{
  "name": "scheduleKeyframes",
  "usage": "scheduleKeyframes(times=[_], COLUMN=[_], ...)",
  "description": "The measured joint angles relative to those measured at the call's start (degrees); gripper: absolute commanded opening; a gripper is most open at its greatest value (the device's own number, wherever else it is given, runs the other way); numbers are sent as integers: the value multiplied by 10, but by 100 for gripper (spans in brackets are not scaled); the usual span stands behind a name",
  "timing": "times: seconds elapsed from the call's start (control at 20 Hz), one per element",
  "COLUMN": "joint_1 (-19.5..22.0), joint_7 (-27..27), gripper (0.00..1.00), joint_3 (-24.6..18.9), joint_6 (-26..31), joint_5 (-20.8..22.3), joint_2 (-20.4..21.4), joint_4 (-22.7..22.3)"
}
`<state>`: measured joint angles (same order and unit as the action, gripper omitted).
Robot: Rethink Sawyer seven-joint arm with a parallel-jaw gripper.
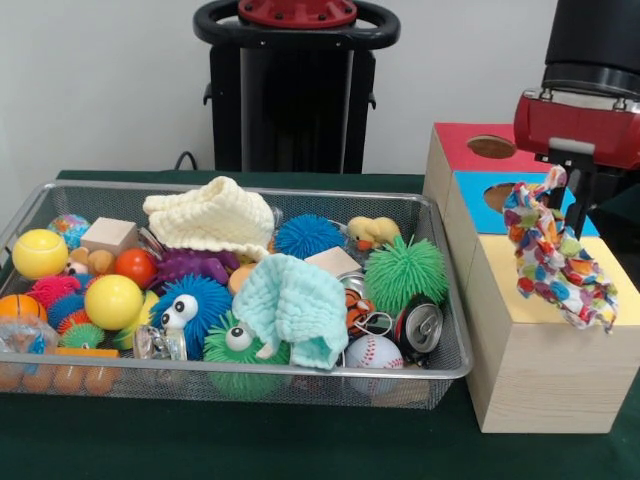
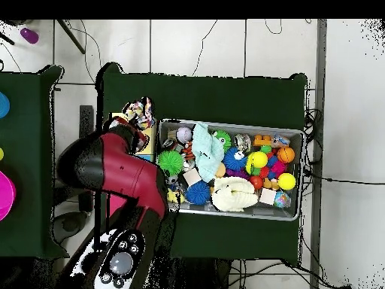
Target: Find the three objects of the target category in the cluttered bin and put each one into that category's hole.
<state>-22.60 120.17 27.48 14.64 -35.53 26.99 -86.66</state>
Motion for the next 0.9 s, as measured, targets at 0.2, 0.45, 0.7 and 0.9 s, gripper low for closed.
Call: scheduleKeyframes(times=[0.2,0.45,0.7,0.9], joint_1=[9,21,28,28], joint_7=[0,0,0,0], gripper=[0,0,0,0], joint_3=[-5,-14,-27,-35], joint_6=[50,87,95,95], joint_5=[-4,-12,-20,-26], joint_2=[1,2,5,7], joint_4=[-4,-7,-9,-10])
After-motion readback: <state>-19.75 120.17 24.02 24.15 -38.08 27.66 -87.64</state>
